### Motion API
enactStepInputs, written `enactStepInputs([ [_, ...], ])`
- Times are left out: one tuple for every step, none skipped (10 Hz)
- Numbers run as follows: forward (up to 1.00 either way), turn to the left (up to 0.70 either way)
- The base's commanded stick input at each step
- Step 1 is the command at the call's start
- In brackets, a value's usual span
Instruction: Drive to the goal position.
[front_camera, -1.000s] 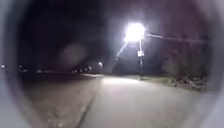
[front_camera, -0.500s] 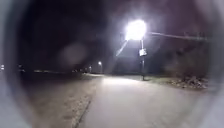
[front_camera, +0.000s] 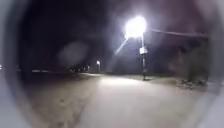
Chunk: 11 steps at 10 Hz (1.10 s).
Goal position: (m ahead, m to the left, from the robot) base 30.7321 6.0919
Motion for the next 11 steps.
enactStepInputs([
  [1.00, 0.08],
  [1.00, 0.00],
  [1.00, 0.00],
  [1.00, 0.00],
  [1.00, 0.00],
  [1.00, 0.00],
  [1.00, 0.00],
  [1.00, 0.00],
  [1.00, 0.00],
  [1.00, 0.00],
  [1.00, 0.00],
])
